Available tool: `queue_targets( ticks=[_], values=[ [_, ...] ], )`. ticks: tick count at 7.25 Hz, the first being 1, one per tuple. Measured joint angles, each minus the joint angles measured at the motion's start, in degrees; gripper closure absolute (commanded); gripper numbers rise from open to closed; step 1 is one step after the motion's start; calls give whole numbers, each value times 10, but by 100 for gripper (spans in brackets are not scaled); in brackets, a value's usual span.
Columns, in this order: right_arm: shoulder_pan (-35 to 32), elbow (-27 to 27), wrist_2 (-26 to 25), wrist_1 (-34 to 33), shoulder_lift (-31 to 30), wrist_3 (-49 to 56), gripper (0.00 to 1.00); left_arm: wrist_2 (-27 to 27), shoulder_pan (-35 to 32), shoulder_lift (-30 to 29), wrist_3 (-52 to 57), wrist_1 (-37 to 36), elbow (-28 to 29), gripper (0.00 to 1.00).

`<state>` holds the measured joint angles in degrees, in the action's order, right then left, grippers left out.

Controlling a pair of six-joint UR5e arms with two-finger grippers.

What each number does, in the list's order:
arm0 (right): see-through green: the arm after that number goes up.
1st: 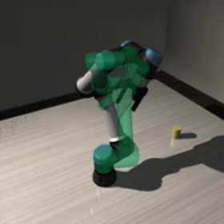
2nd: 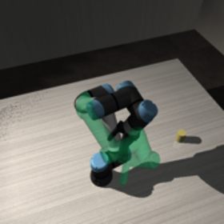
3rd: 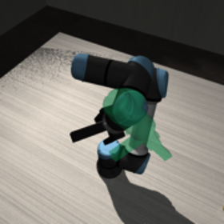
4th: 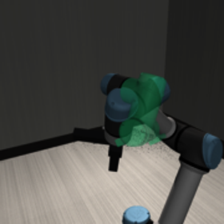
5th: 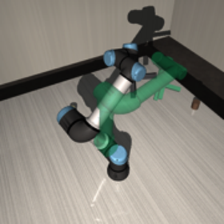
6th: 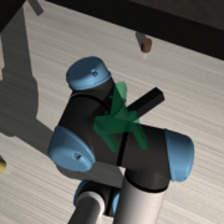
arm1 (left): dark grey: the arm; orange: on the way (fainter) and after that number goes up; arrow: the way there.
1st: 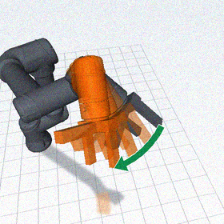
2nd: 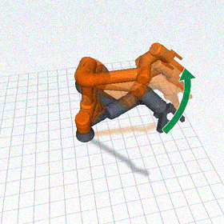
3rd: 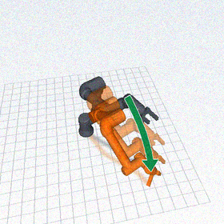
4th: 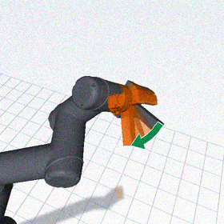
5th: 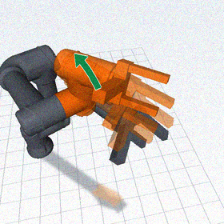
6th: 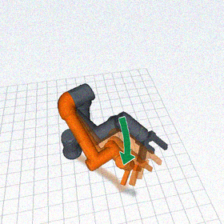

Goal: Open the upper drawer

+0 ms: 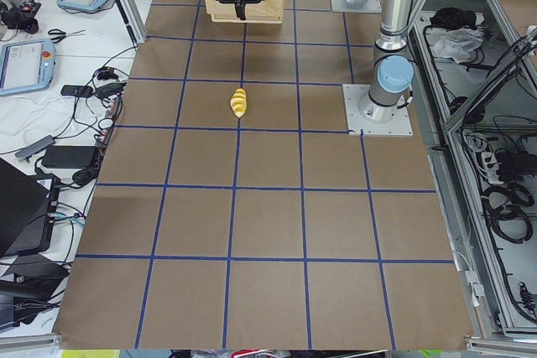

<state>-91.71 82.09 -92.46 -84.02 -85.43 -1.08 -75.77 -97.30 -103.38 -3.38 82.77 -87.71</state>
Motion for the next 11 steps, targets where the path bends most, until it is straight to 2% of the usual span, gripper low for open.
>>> queue_targets(
  ticks=[6, 7, 9, 11],
  values=[
    [0, 0, 0, 0, 0, 0, 0, -5, 40, 26, 31, 49, 8, 0],
    [0, 0, 0, 0, 0, 0, 0, -24, 51, 39, 44, 58, 12, 0],
    [0, 0, 0, 0, 0, 0, 0, -96, 68, 79, 56, 69, 20, 0],
    [0, 0, 0, 0, 0, -1, 0, -125, 74, 107, 60, 74, 23, 0]
  ],
)
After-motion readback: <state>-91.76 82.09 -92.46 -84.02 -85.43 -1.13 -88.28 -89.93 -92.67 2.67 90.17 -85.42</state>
